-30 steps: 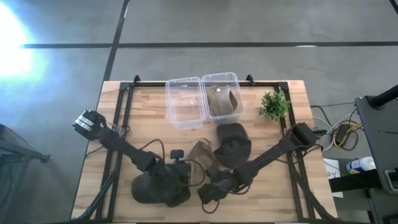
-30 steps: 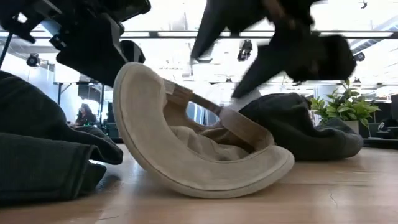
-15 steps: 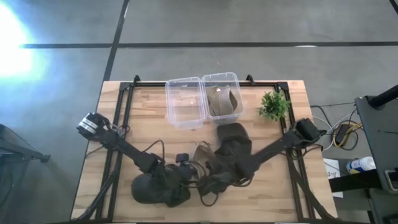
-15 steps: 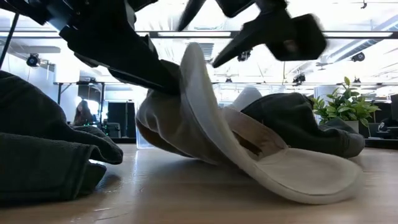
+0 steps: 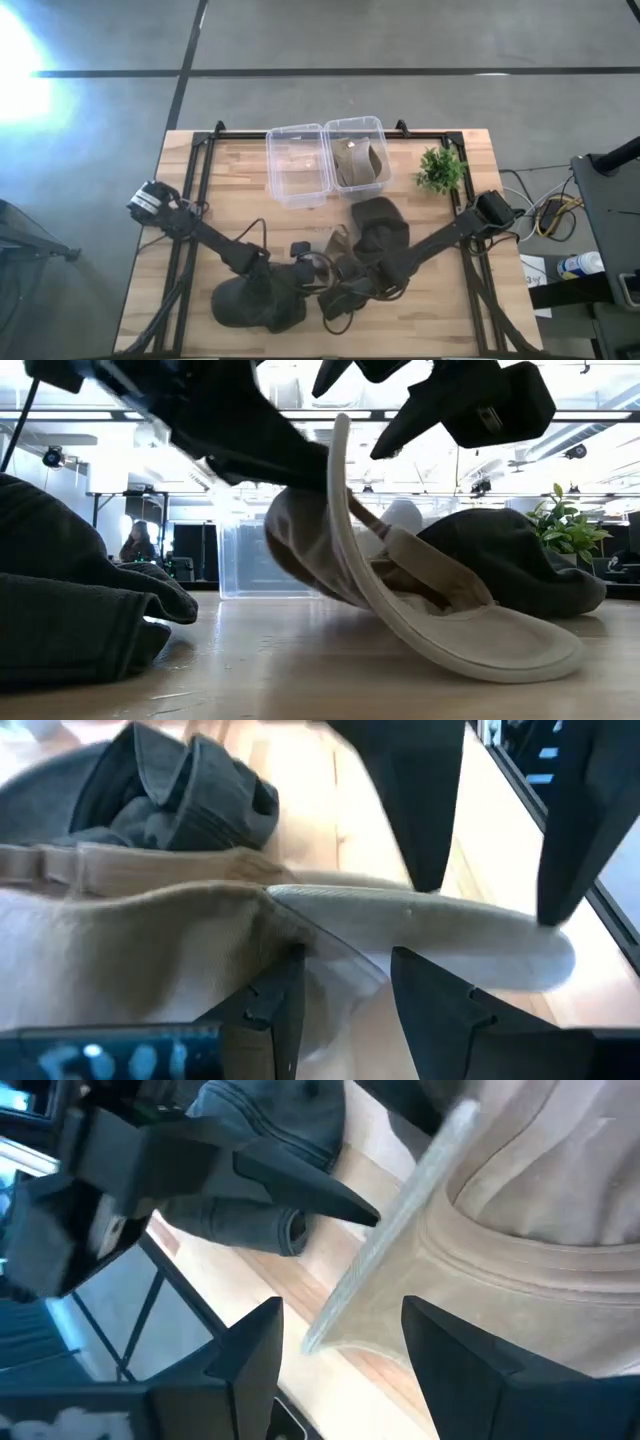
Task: Pick & Place hat
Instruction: Put the brown cap into the right transparent bin
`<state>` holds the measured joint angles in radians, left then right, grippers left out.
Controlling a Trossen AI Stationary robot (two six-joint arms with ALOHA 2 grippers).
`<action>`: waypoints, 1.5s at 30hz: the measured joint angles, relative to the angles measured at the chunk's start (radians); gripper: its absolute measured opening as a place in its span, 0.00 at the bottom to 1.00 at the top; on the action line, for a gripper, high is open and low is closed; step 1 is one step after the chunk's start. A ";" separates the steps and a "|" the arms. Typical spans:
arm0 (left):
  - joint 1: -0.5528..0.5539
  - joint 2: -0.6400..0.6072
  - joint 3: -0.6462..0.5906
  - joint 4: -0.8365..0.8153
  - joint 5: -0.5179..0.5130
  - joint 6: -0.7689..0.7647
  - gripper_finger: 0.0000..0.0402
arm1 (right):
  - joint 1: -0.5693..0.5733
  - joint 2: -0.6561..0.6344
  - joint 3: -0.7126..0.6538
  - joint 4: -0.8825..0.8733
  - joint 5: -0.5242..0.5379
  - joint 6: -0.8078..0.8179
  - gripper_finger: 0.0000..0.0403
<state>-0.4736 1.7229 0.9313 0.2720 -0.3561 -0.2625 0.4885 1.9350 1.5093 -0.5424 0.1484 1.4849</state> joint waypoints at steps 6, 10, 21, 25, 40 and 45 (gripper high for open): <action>0.012 0.001 0.038 0.006 0.003 0.049 0.36 | 0.000 0.019 0.000 -0.001 -0.009 0.011 0.50; 0.012 0.001 0.042 -0.007 0.007 0.079 0.36 | 0.000 0.031 0.000 -0.018 -0.021 0.030 0.50; -0.010 -0.008 0.031 -0.165 0.023 0.075 0.36 | 0.027 0.050 -0.002 -0.084 -0.054 0.037 0.34; -0.044 -0.013 0.030 -0.257 0.022 0.055 0.36 | 0.047 0.018 0.019 -0.093 -0.044 0.019 0.33; -0.141 -0.002 0.030 -0.271 0.023 0.022 0.36 | 0.169 0.019 0.000 -0.442 -0.016 0.386 0.38; -0.114 0.041 0.030 -0.258 0.028 0.017 0.36 | 0.123 0.076 -0.013 -0.410 0.035 0.343 0.38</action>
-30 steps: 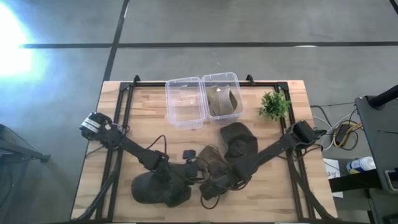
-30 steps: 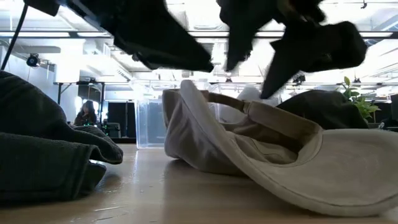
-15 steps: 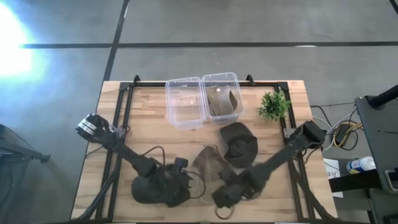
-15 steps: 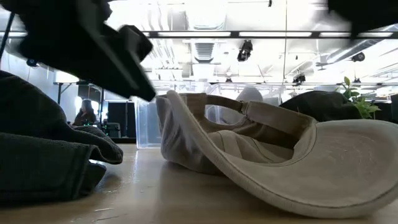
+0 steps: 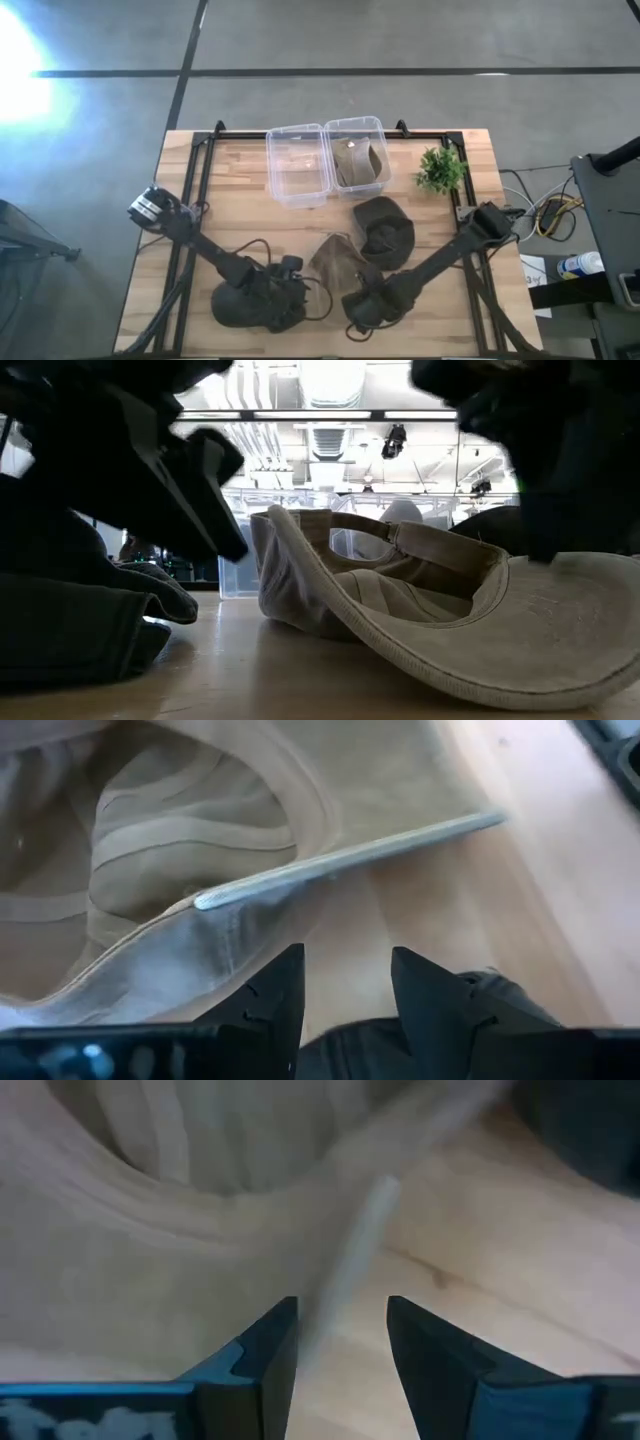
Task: Pick & Place hat
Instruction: Put the brown cap into the right transparent bin
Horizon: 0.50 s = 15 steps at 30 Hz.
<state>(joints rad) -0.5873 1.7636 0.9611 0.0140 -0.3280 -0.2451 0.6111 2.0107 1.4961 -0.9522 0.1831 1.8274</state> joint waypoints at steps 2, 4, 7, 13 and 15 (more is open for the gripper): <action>0.008 0.021 0.000 0.017 0.012 -0.001 0.36 | -0.012 0.001 -0.009 0.054 0.002 -0.042 0.38; 0.015 0.040 -0.001 0.046 0.017 -0.001 0.36 | -0.020 -0.002 -0.032 0.112 0.003 -0.062 0.38; 0.031 0.055 0.000 0.108 0.021 0.005 0.36 | -0.026 0.001 -0.080 0.206 -0.004 -0.084 0.38; 0.049 0.049 0.007 0.146 0.024 0.006 0.36 | -0.035 0.003 -0.193 0.498 -0.059 -0.144 0.37; 0.047 0.045 0.024 0.146 0.030 0.011 0.36 | -0.045 0.003 -0.217 0.537 -0.074 -0.150 0.36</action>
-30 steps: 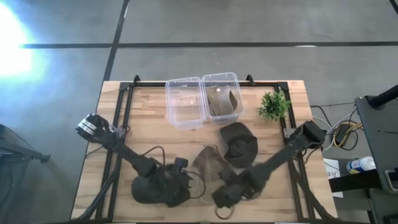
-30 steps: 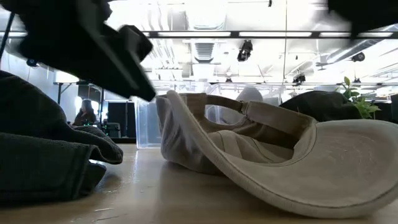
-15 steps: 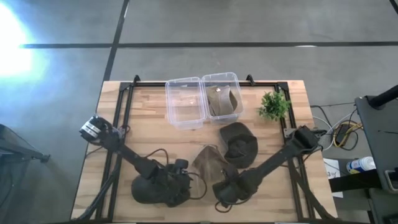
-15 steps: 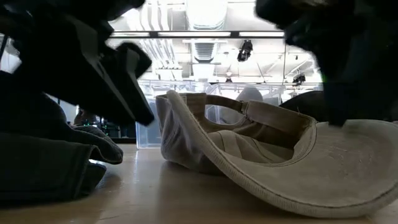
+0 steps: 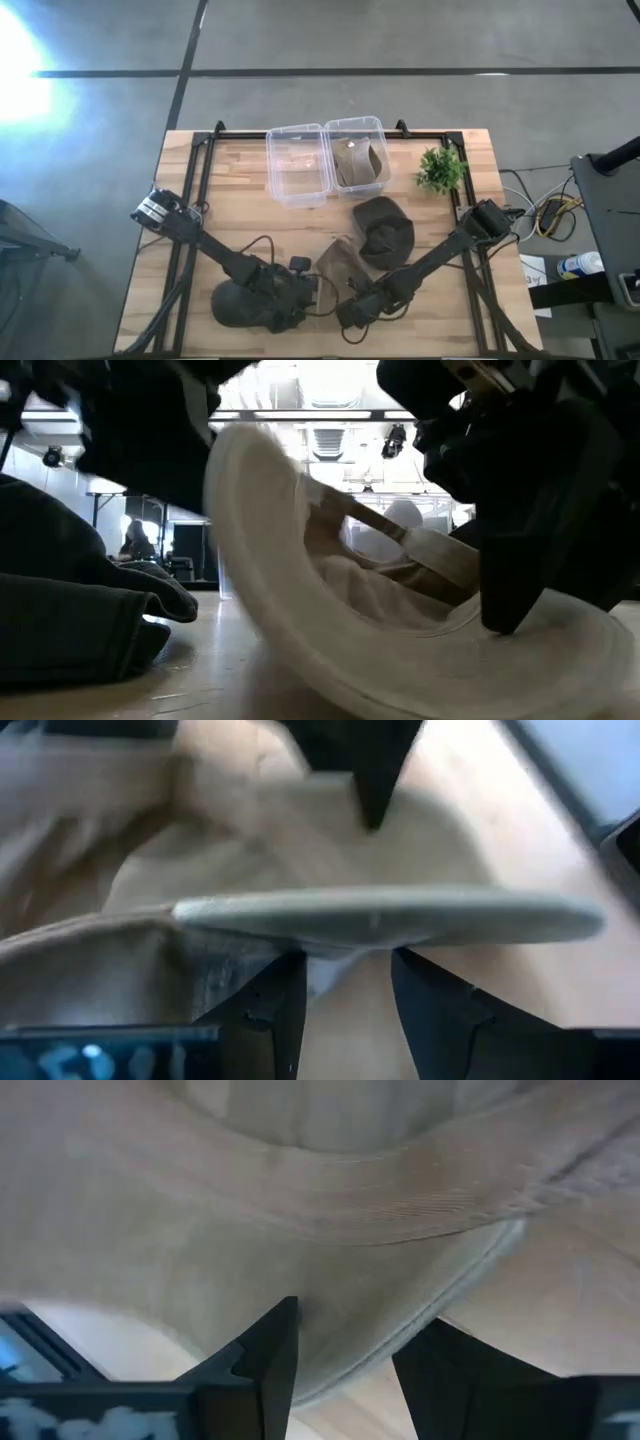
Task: Pick & Place hat
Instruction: Put the brown cap into the right transparent bin
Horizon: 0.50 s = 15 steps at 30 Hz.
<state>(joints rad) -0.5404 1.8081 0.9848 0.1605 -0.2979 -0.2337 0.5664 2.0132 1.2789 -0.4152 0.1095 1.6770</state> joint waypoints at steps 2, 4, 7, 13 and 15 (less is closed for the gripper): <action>0.000 -0.001 0.021 0.000 0.013 0.004 0.36 | -0.008 -0.002 -0.010 0.008 0.000 -0.002 0.36; 0.000 -0.001 0.044 0.000 0.026 0.004 0.36 | -0.017 -0.002 -0.012 0.011 -0.008 -0.027 0.36; -0.001 -0.001 0.085 0.005 0.031 0.015 0.36 | -0.036 -0.002 -0.005 0.010 -0.043 -0.087 0.37; -0.002 -0.001 0.155 -0.022 0.049 0.107 0.36 | -0.061 0.004 0.044 -0.004 -0.038 -0.234 0.41; -0.004 -0.002 0.167 -0.021 0.058 0.114 0.36 | -0.063 0.004 0.064 -0.005 -0.028 -0.279 0.42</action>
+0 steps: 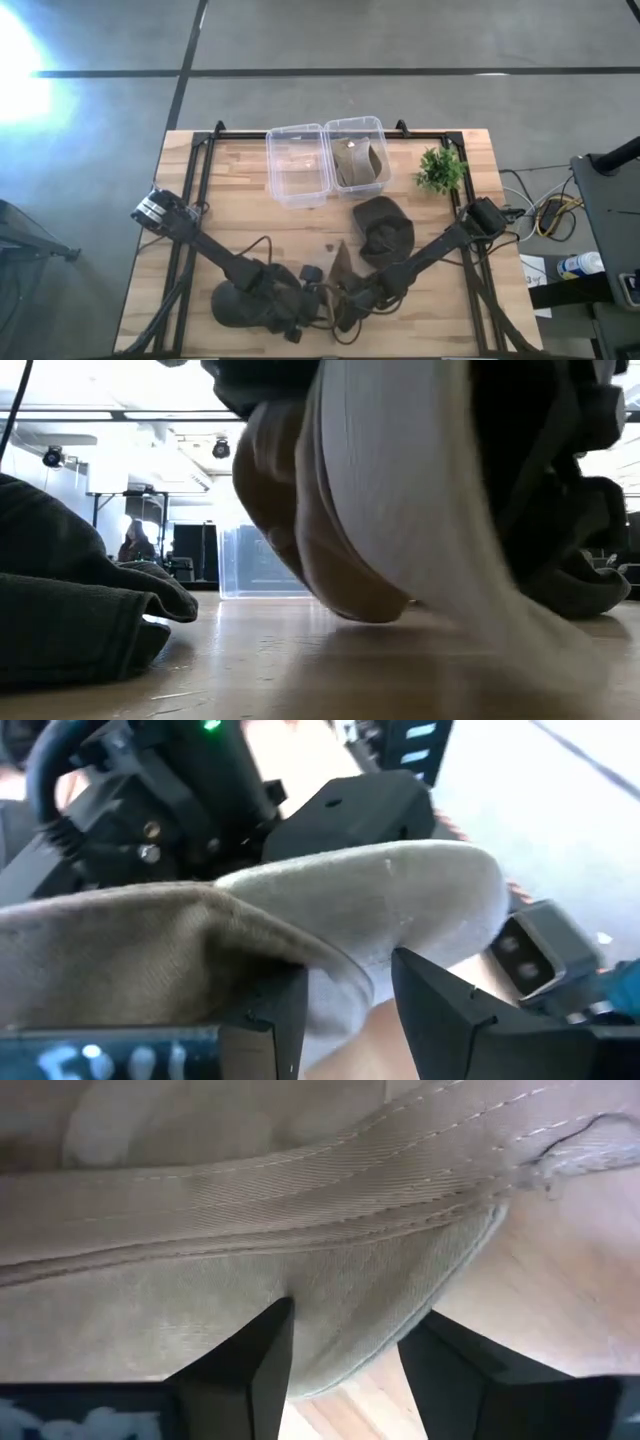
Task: Pick & Place hat
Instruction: Put the brown cap into the right transparent bin
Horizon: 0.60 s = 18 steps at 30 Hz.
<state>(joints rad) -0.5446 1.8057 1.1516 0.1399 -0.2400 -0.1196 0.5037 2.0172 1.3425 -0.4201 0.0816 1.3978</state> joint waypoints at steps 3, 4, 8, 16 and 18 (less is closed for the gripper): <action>0.000 -0.001 0.005 0.015 0.033 -0.005 0.36 | -0.001 0.000 0.015 0.018 0.034 -0.069 0.45; 0.000 -0.001 0.005 0.020 0.040 -0.011 0.36 | -0.005 0.001 0.016 0.035 0.037 -0.091 0.46; -0.014 -0.016 0.005 0.029 0.040 -0.029 0.36 | -0.017 0.004 0.015 0.150 0.042 -0.171 0.49; -0.024 -0.020 0.009 0.026 -0.049 -0.040 0.36 | -0.020 -0.036 0.015 0.055 0.060 -0.204 0.49; -0.024 -0.017 0.009 0.033 -0.077 -0.040 0.36 | -0.022 -0.050 0.015 0.006 0.068 -0.186 0.49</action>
<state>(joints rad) -0.5685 1.7886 1.1606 0.1727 -0.3167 -0.1594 0.4819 1.9674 1.3579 -0.4138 0.1499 1.2114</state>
